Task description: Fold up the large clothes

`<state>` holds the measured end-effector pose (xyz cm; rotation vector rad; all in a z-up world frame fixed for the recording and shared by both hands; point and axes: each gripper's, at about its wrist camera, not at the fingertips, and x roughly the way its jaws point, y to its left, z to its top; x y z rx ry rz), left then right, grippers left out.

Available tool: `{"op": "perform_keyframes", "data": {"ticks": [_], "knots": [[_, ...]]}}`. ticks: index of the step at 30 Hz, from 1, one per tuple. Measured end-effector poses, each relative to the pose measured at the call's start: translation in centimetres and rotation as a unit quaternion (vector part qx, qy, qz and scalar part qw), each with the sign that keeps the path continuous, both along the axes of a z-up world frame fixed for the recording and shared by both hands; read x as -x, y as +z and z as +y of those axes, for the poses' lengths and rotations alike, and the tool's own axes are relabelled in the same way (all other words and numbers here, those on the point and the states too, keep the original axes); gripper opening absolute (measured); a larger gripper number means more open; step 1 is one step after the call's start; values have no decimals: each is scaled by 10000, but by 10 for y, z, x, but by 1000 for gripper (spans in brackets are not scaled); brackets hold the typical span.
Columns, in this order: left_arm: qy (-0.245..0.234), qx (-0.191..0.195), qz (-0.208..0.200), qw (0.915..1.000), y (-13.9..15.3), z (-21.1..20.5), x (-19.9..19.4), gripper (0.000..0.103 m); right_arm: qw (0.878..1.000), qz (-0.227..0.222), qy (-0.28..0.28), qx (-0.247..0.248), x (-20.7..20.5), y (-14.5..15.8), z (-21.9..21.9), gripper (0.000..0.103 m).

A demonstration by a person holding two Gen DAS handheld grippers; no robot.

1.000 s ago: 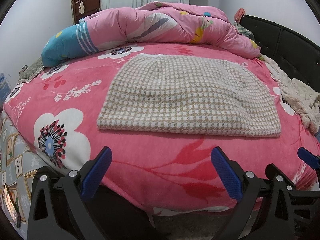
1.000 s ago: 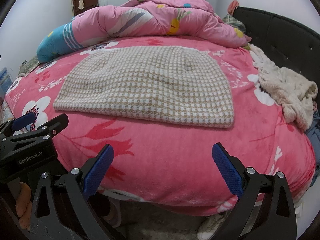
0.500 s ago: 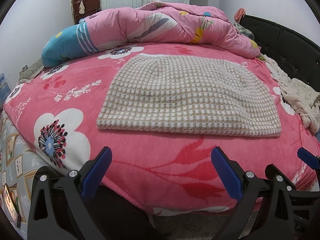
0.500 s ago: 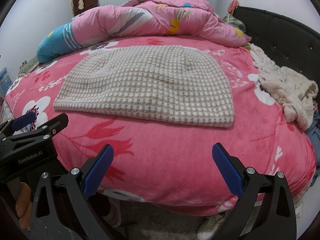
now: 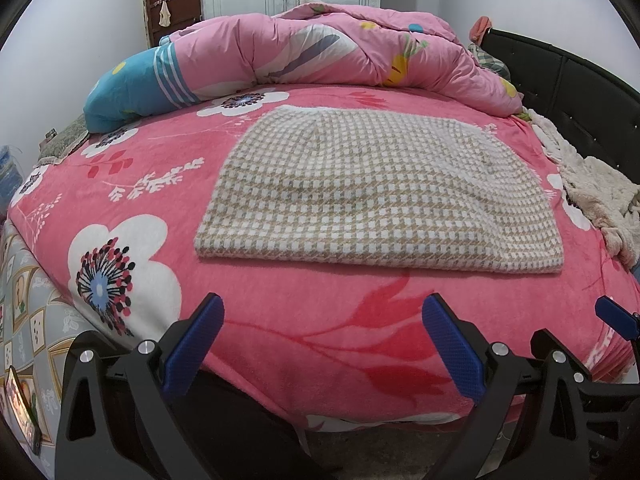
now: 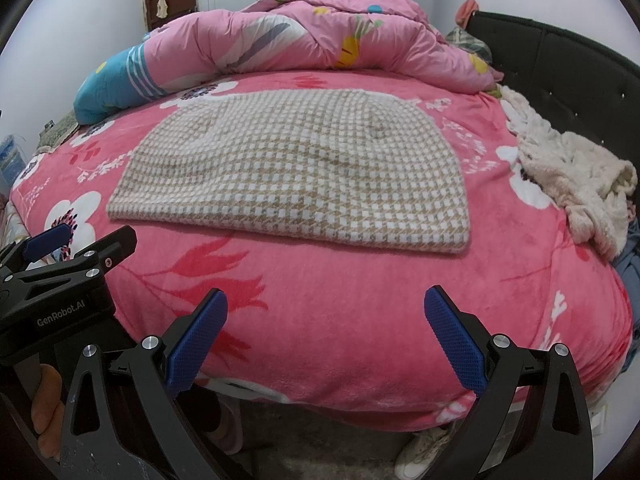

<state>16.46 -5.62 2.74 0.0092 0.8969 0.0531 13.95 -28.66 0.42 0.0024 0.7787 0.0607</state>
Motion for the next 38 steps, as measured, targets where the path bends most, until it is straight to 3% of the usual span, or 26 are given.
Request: {"op": "perform_keyframes", "data": {"ticks": [38], "knots": [[16, -11, -5, 10000, 0, -5, 2, 98, 10000, 3, 3, -29, 0, -2, 0, 95]]}}
